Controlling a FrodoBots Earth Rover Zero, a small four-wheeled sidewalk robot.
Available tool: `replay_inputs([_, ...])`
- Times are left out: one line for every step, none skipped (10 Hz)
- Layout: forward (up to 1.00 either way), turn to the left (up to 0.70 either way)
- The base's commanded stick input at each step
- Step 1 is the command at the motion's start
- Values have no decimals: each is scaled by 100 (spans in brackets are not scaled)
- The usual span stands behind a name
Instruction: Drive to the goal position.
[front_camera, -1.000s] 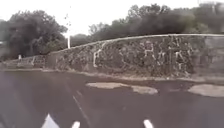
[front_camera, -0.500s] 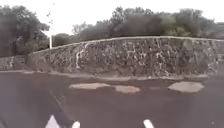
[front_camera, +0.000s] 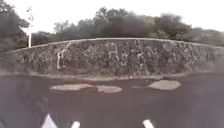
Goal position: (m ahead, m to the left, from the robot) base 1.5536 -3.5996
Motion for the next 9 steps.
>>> replay_inputs([0, -50])
replay_inputs([0, -50])
replay_inputs([0, -50])
replay_inputs([0, -50])
replay_inputs([0, -50])
replay_inputs([0, -50])
replay_inputs([0, -50])
replay_inputs([0, -50])
replay_inputs([0, -50])
